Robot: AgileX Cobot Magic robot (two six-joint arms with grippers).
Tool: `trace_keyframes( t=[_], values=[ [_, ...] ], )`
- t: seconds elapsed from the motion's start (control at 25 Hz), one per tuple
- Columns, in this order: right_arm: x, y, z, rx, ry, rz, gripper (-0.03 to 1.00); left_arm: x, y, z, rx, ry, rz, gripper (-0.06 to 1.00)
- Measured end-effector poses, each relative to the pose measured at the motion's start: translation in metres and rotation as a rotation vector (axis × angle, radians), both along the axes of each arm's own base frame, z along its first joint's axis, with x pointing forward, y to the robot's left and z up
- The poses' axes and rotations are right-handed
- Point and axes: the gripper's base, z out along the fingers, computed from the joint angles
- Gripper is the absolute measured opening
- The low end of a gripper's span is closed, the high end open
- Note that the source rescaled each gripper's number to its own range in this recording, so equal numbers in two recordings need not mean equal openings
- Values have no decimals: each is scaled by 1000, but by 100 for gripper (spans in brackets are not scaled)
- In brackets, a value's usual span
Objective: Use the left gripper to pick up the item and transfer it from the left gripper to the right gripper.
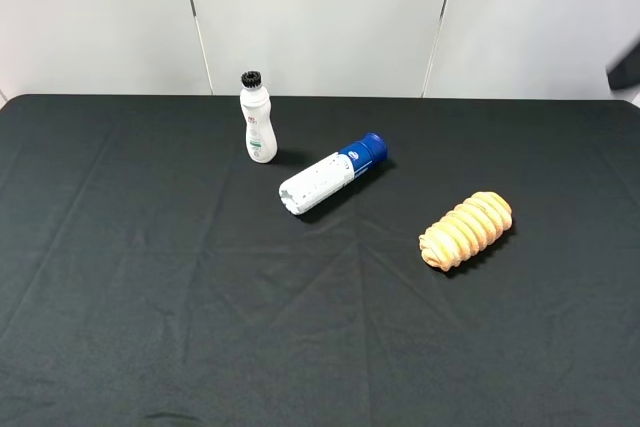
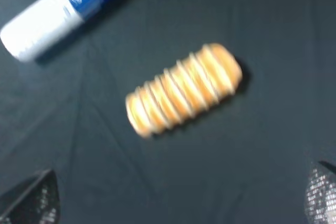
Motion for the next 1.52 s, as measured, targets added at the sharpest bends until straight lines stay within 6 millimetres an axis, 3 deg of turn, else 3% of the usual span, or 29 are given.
trace_keyframes(
  t=[0.4,0.76,1.08,1.52],
  values=[
    [-82,-6,-34,-84,-191,-42,100,0,0,0,0,0,0,98],
    [-135,-6,-72,-79,-408,-44,100,0,0,0,0,0,0,98],
    [-158,-14,-86,-90,-531,-151,100,0,0,0,0,0,0,98],
    [-162,-16,-89,-90,-535,-182,100,0,0,0,0,1,0,98]
  ],
)
